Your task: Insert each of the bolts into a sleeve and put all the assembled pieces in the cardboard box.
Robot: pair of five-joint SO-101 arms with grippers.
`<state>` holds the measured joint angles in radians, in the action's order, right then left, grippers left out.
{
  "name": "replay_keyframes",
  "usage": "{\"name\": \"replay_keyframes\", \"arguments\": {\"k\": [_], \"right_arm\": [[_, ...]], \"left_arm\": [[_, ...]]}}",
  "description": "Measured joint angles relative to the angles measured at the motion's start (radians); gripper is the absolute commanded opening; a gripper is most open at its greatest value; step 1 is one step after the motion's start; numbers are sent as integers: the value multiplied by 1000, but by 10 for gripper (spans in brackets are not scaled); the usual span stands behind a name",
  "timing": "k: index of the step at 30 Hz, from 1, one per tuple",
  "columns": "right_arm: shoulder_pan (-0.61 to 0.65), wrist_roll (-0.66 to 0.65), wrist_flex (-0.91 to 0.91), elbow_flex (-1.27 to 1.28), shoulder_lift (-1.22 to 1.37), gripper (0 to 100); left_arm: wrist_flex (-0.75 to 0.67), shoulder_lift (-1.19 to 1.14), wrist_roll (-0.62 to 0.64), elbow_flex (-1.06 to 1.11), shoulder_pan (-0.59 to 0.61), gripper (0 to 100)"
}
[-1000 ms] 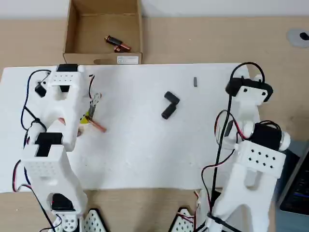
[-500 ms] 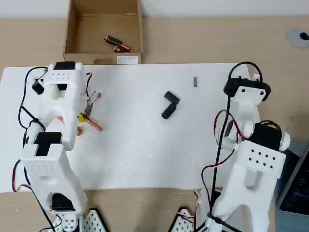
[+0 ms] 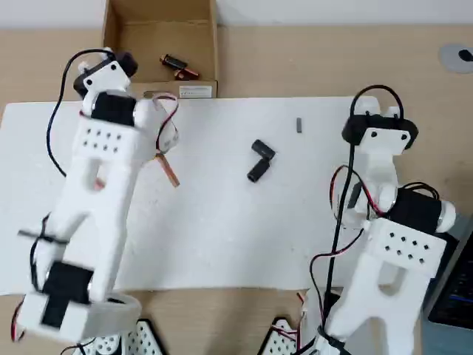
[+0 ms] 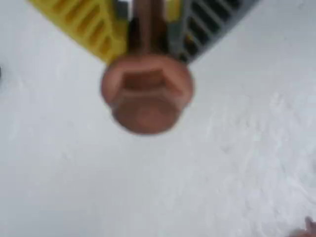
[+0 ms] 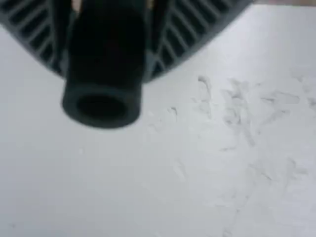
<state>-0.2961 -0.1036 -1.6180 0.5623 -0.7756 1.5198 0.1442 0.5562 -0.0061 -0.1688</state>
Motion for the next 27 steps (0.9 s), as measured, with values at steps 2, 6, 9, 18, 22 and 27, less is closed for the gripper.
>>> {"name": "replay_keyframes", "arguments": {"k": [2, 6, 9, 18, 22, 27], "right_arm": [[0, -11, 0, 0, -25, 9], [0, -54, 0, 5, -135, 9], [0, -75, 44, 68, -245, 9], [107, -46, 276, 385, -519, 9], [215, 25, 373, 503, -624, 9], [370, 133, 471, 634, -750, 9]], "left_arm": [[0, 75, -14, 78, -15, 2], [-69, 244, -26, 256, -28, 2], [-176, 376, -61, 423, -31, 2], [-529, 786, -123, 907, -31, 2], [-638, 914, -132, 1046, -31, 2], [-766, 1033, -203, 1175, -31, 2]]}}
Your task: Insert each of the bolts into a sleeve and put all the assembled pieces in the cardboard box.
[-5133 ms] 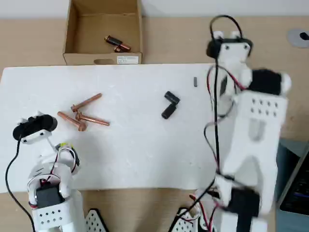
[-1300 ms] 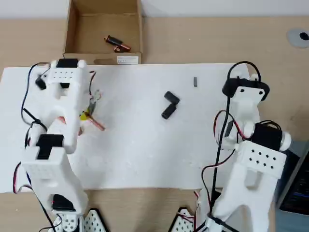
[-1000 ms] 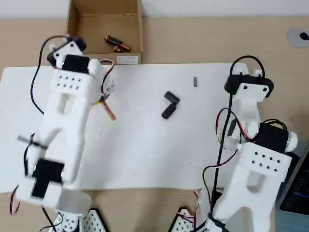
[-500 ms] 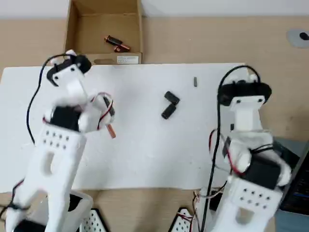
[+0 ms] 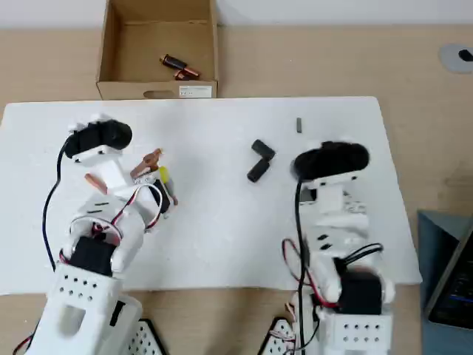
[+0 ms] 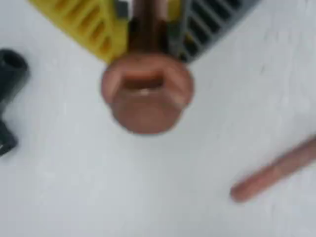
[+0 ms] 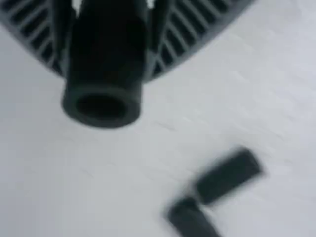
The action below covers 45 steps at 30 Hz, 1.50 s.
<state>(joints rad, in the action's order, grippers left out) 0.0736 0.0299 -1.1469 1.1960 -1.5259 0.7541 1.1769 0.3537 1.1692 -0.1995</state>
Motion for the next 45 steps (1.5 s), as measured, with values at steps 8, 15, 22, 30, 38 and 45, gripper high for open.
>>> {"name": "replay_keyframes", "arguments": {"k": [8, 15, 22, 30, 38, 45], "right_arm": [[198, 68, 25, 120, -138, 9], [315, 69, 25, 155, -190, 9], [425, 69, 26, 242, -278, 9], [512, 69, 37, 338, -279, 9], [608, 69, 114, 339, -279, 9], [666, 69, 181, 356, -279, 9]], "left_arm": [[-106, 172, -18, 120, -91, 2], [-106, 351, -18, 160, -187, 2], [-106, 494, -18, 164, -209, 2], [-106, 598, -18, 169, -209, 2], [-106, 623, 6, 175, -255, 2], [-106, 623, 21, 175, -301, 2]]}}
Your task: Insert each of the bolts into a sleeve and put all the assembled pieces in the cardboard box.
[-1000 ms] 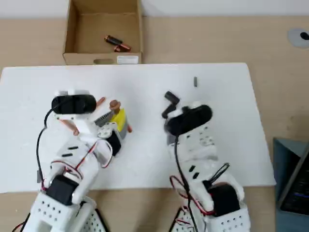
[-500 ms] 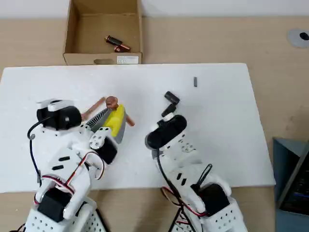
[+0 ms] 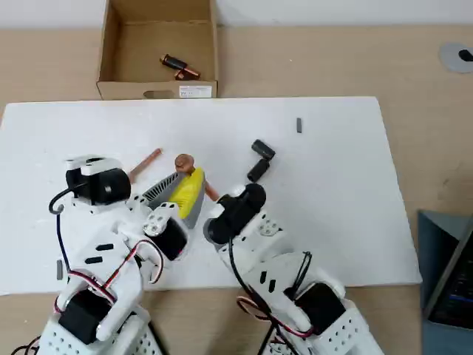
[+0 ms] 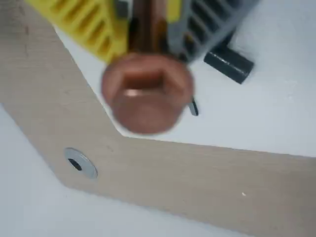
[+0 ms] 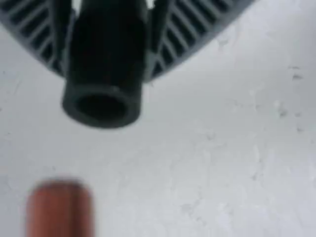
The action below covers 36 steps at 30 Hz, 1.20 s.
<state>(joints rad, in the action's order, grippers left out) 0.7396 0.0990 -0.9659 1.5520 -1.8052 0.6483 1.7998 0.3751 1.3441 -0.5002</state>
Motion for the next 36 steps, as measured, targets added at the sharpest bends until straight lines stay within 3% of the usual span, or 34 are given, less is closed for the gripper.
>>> {"name": "replay_keyframes", "arguments": {"k": [5, 17, 25, 36], "right_arm": [[0, 0, 48, 0, 0, 9], [0, -71, 87, 0, 0, 9], [0, -71, 87, 0, 0, 9], [0, -72, 86, -2, 0, 9]], "left_arm": [[64, 0, 0, -2, -9, 2], [68, 0, 0, -2, -8, 2], [68, 0, 0, -2, 89, 2], [66, 6, 0, 40, 17, 2]]}}
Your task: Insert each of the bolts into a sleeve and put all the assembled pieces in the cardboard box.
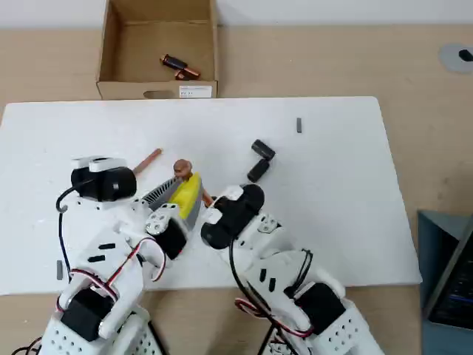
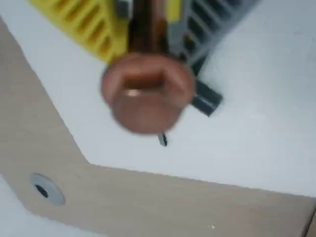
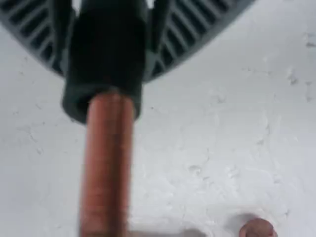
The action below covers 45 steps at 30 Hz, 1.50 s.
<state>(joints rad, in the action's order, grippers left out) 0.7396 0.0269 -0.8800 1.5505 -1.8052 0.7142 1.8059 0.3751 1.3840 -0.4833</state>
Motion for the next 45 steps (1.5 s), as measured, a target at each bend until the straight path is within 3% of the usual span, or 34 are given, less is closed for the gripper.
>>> {"name": "replay_keyframes", "arguments": {"k": [45], "right_arm": [[0, -35, -3, -15, 2, 9]], "left_arm": [[-100, 6, 0, 71, 0, 2]]}}
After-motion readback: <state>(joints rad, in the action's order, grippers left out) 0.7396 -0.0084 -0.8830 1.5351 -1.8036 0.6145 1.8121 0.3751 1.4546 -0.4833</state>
